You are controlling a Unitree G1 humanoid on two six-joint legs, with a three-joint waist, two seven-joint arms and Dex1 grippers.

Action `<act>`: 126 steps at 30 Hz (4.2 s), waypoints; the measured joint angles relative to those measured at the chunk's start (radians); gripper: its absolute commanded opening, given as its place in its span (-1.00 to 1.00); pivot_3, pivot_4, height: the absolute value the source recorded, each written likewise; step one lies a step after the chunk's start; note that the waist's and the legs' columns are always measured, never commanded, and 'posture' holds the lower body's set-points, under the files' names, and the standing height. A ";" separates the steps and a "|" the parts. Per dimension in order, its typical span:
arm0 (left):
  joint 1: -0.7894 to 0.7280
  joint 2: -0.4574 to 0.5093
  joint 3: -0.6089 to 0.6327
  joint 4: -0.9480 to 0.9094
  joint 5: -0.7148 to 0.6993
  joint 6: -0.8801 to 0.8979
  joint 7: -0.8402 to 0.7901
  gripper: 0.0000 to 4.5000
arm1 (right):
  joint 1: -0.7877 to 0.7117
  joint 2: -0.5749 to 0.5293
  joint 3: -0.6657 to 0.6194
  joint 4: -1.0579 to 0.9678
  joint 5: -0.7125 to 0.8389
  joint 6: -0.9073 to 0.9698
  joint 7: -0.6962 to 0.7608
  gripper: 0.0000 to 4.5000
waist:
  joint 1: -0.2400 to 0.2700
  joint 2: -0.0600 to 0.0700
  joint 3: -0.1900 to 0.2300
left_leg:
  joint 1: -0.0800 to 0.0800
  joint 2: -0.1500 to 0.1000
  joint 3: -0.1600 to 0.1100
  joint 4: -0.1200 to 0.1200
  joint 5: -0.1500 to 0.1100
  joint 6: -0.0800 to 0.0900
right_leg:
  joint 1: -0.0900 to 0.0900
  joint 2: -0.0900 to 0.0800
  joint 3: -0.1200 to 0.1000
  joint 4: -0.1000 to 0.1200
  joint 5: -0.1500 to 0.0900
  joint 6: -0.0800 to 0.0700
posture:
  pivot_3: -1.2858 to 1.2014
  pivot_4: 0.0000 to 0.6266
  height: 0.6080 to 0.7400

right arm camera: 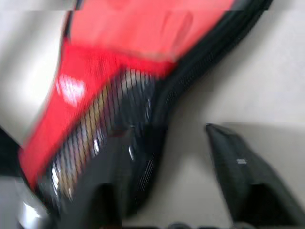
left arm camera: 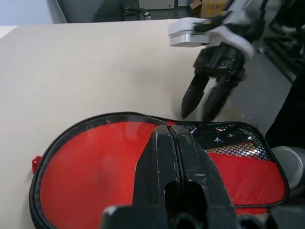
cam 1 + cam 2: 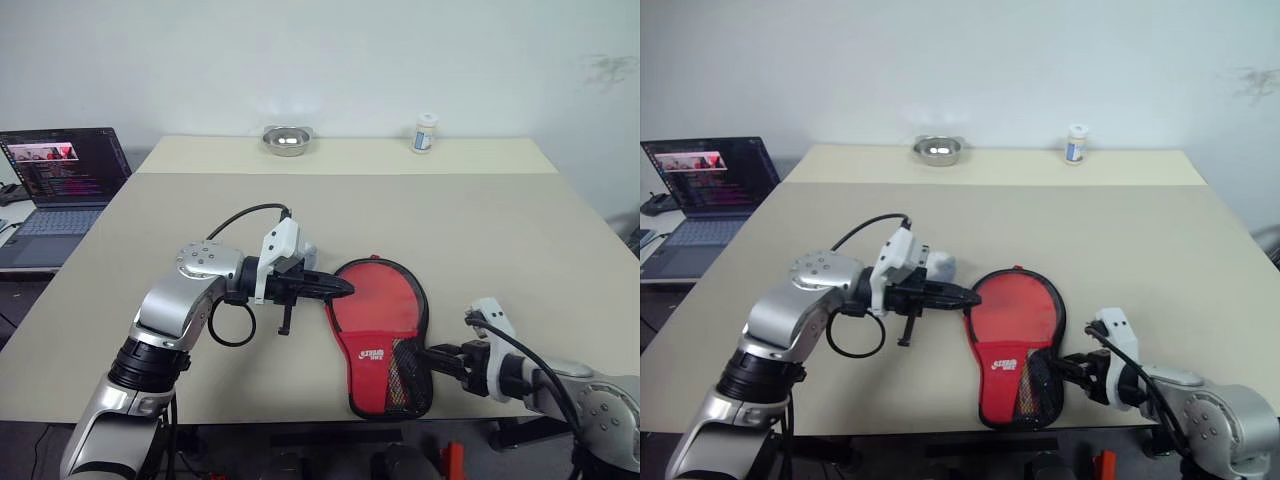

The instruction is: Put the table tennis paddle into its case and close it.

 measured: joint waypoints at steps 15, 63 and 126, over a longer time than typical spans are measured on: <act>-0.040 0.058 0.085 0.121 0.008 0.021 0.114 -1.00 | -0.288 -0.065 0.354 0.260 -0.171 -0.607 0.157 0.98 | -0.002 -0.003 0.001 | -0.001 0.000 0.001 -0.001 0.001 0.001 | -0.001 0.001 0.000 -0.002 0.000 -0.001 | 0.03 -0.52 1.00; -0.424 -0.113 -0.008 1.199 0.432 -0.499 0.028 -0.49 | -0.261 0.118 0.586 0.513 -0.516 -0.883 0.120 1.00 | -0.003 -0.006 -0.001 | 0.000 0.000 0.001 0.002 0.001 0.002 | -0.001 0.000 -0.002 0.004 -0.001 -0.001 | 0.03 -0.52 1.00; -0.826 -0.788 -0.133 1.503 0.823 -0.686 0.671 0.98 | -0.256 0.061 0.665 0.440 -0.558 -0.784 0.164 1.00 | -0.004 -0.011 -0.008 | 0.003 -0.001 0.001 0.000 0.001 0.003 | 0.002 0.000 -0.002 0.001 -0.001 -0.001 | 0.03 -0.52 1.00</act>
